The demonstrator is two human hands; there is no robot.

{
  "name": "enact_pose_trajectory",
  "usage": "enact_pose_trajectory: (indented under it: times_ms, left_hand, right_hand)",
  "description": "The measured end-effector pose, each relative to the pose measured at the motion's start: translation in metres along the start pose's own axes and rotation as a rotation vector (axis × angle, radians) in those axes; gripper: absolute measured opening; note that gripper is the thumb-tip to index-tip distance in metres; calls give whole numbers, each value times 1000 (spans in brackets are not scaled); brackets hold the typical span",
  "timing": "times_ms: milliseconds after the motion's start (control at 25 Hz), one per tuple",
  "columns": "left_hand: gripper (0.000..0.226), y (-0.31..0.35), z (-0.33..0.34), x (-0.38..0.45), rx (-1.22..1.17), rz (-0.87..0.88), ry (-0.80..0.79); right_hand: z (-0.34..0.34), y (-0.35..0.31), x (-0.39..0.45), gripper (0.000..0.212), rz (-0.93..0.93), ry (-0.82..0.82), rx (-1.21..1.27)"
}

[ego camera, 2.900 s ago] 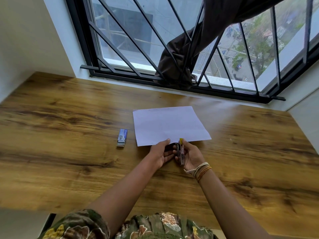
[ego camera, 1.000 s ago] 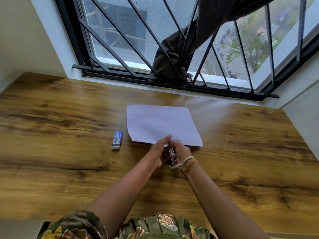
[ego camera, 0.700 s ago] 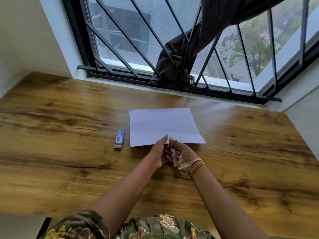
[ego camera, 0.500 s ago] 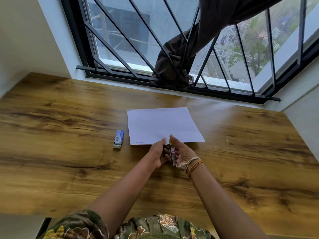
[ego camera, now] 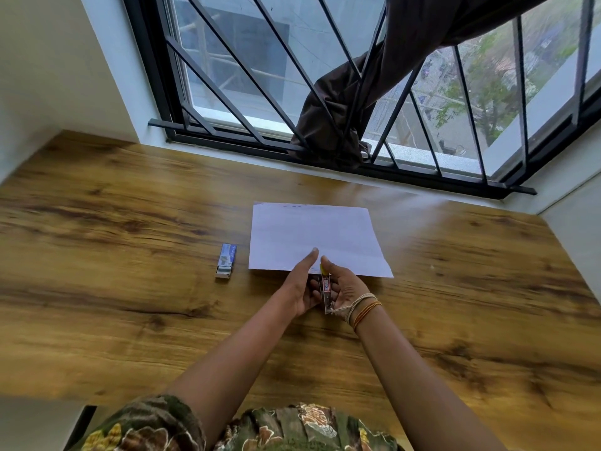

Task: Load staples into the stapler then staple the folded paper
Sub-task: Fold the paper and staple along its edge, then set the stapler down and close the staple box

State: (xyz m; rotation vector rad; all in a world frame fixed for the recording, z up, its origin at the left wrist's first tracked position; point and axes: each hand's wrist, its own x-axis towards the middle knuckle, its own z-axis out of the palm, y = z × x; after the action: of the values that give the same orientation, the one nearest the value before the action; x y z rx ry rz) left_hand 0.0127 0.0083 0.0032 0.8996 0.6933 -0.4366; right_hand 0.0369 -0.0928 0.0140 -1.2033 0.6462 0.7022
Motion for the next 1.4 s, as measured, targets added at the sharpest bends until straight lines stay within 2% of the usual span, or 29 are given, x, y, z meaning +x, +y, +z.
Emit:
enact_pose_trajectory:
  times_ms: [240,320,440,560,640,760,960,1040,1160,1320,1400]
  left_hand:
    - [51,2,3,1,8,34,21]
    - [52,2,2,-1,-1,5,-5]
    - [48,0,-5,-1,-60,-9,-21]
    - [39,-1,-5,-4,-184,23,-9]
    - [33,-4,-4,-6,-200,58,3]
    - [35,-6,-2,-3,-166,100,44]
    - [36,-7,-1,2,-139,81,64]
    - [36,-7,-1,1,-121,71,57]
    - [35,-6,-3,1,-122,58,57]
    - [36,-6,-2,-1,-106,56,60]
    - [36,-6,-2,0,-109,56,60]
  right_hand:
    - [11,5,13,57,-61,172,69]
    - [6,6,8,56,-66,124,51]
    - [-7,7,-6,53,-44,-45,-19]
    - [-22,5,-13,47,-81,-53,-20]
    - [-30,1,-14,42,-142,14,-57]
    - [-49,-10,-12,35,-259,207,-226]
    - [-92,-22,-3,35,-566,515,-839]
    - [-106,-25,-3,23,-663,669,-1065]
    - [-124,-31,-5,31,-657,823,-1191]
    - [-135,-36,-3,35,-598,875,-1233]
    - [-127,-33,-3,44,-648,949,-1300]
